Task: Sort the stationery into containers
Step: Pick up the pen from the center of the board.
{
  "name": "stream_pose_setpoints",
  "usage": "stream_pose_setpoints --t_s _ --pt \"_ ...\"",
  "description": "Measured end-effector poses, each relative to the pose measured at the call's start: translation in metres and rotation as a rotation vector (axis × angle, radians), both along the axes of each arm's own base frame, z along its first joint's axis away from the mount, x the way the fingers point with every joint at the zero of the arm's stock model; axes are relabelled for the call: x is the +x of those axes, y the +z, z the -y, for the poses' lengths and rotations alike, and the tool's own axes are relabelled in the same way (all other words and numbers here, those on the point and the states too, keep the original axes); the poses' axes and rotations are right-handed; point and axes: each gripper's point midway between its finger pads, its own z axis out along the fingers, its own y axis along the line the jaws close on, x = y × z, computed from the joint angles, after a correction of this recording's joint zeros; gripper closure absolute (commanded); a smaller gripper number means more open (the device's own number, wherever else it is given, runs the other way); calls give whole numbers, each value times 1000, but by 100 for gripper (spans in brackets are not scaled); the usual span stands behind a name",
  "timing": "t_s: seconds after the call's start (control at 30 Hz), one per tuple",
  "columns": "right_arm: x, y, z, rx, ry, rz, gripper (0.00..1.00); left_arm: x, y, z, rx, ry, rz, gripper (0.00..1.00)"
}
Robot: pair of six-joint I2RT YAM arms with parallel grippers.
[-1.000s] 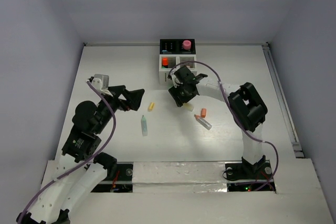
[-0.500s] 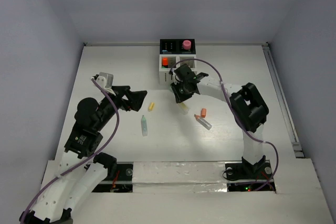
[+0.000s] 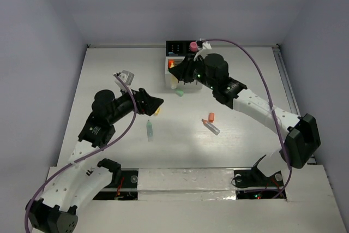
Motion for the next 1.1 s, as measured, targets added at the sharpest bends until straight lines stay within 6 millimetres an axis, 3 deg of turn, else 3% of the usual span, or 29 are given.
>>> stream_pose_setpoints --t_s 0.23,0.4,0.57,0.97,1.07,1.1 --pt "-32 -4 -42 70 81 -31 86 3 0 -1 -27 1 -12 19" --pt "-47 -6 -65 96 129 -38 85 6 -4 1 -28 1 -27 28" --pt "-51 -10 -74 91 146 -39 84 12 -11 0 -17 15 -51 42" --pt "-63 -4 -84 90 191 -19 84 21 -22 -3 1 46 -81 63" --pt "-64 -5 -84 87 198 -18 84 23 -25 -2 4 41 -93 75" --pt "-64 -6 -85 86 199 -19 84 22 -25 -1 3 39 -93 85"
